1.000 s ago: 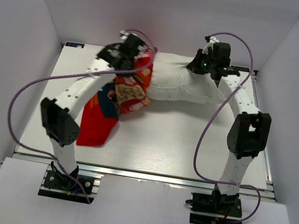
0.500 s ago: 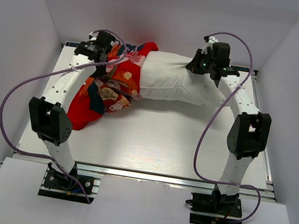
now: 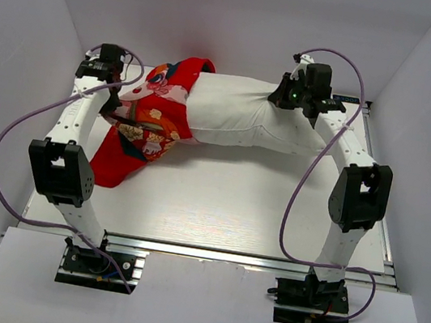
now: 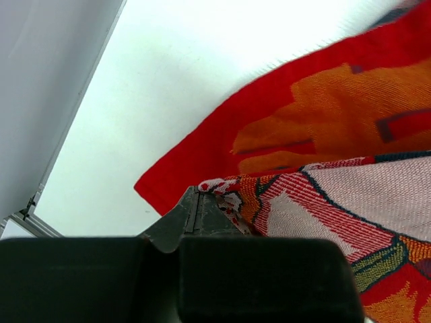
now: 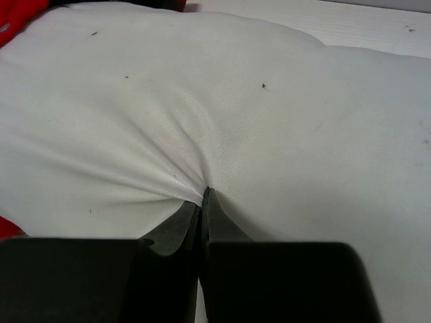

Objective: Put the pillow into the pillowcase

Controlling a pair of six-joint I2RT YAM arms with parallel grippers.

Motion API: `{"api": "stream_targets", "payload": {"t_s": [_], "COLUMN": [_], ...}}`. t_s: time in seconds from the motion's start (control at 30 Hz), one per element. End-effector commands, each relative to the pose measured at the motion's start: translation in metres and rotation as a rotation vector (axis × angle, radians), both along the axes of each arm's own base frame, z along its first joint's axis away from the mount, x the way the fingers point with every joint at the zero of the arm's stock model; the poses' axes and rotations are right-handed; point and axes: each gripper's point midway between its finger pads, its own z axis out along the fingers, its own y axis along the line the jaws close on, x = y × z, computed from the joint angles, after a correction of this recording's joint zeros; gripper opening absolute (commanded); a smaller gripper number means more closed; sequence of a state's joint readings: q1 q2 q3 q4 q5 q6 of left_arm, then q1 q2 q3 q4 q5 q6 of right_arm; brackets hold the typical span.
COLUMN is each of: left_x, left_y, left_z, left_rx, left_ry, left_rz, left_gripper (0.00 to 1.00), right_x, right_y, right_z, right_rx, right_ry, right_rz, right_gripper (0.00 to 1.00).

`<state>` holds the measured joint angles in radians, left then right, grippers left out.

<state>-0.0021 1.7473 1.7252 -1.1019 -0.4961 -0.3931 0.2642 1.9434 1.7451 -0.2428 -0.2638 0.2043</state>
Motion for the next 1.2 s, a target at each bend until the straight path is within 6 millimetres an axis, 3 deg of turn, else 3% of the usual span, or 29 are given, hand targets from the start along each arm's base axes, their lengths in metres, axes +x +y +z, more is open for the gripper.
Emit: {"api": "stream_targets", "payload": {"t_s": [0.0,0.23,0.27,0.3,0.37,0.43,0.53,0.63,0.67,0.7,0.73,0.77,0.83,0.87,0.97,1.03,1.07,1.17], "left_x": [-0.019,-0.030,-0.029,-0.028,-0.024,-0.021,-0.012,-0.002,0.004,0.006,0.006,0.003,-0.001,-0.009,-0.025,-0.028,-0.030,-0.025], "left_y": [0.034,0.044,0.044,0.043,0.042,0.038,0.028,-0.003,-0.043,-0.067,-0.088,-0.128,-0.171,-0.207,-0.267,-0.271,-0.275,-0.261], "left_z": [0.027,0.016,0.017,0.018,0.027,0.036,0.073,0.122,0.133,0.156,0.162,0.165,0.159,0.154,0.112,0.074,0.065,0.044], "left_rx": [0.051,0.051,0.048,0.042,0.031,0.004,-0.049,-0.127,-0.168,-0.183,-0.194,-0.224,-0.311,-0.354,-0.405,-0.338,-0.329,-0.255], "left_ry": [-0.054,-0.022,-0.026,-0.031,-0.061,-0.091,-0.218,-0.412,-0.447,-0.533,-0.556,-0.559,-0.541,-0.518,-0.399,-0.297,-0.278,-0.254], "left_rz": [0.079,0.105,0.104,0.103,0.106,0.100,0.098,0.020,-0.102,-0.173,-0.231,-0.340,-0.457,-0.551,-0.643,-0.604,-0.586,-0.511], "left_gripper": [0.00,0.03,0.11,0.34,0.54,0.63,0.68,0.69,0.69,0.67,0.66,0.64,0.58,0.57,0.60,0.63,0.64,0.68], "right_x": [0.010,0.007,0.007,0.006,0.005,0.003,0.001,-0.002,-0.003,-0.004,-0.004,-0.004,-0.006,-0.007,-0.010,-0.010,-0.011,-0.013], "right_y": [-0.020,-0.021,-0.020,-0.019,-0.019,-0.018,-0.018,-0.017,-0.017,-0.016,-0.016,-0.017,-0.015,-0.016,-0.015,-0.014,-0.014,-0.013], "right_z": [0.053,0.055,0.055,0.054,0.053,0.053,0.053,0.054,0.055,0.056,0.055,0.054,0.055,0.053,0.055,0.054,0.054,0.054], "right_rx": [0.000,0.006,0.006,0.007,0.011,0.013,0.012,0.013,0.014,0.013,0.013,0.011,0.011,0.009,0.009,0.010,0.011,0.012], "right_ry": [-0.167,-0.171,-0.172,-0.168,-0.161,-0.157,-0.160,-0.166,-0.168,-0.170,-0.169,-0.167,-0.169,-0.167,-0.171,-0.169,-0.167,-0.167], "right_rz": [-0.067,-0.066,-0.061,-0.056,-0.055,-0.050,-0.046,-0.036,-0.034,-0.029,-0.027,-0.028,-0.021,-0.020,-0.015,-0.013,-0.012,-0.009], "right_gripper": [0.00,0.00,0.00,0.00,0.00,0.00,0.00,0.00,0.00,0.00,0.00,0.00,0.00,0.00,0.00,0.00,0.00,0.00]}}
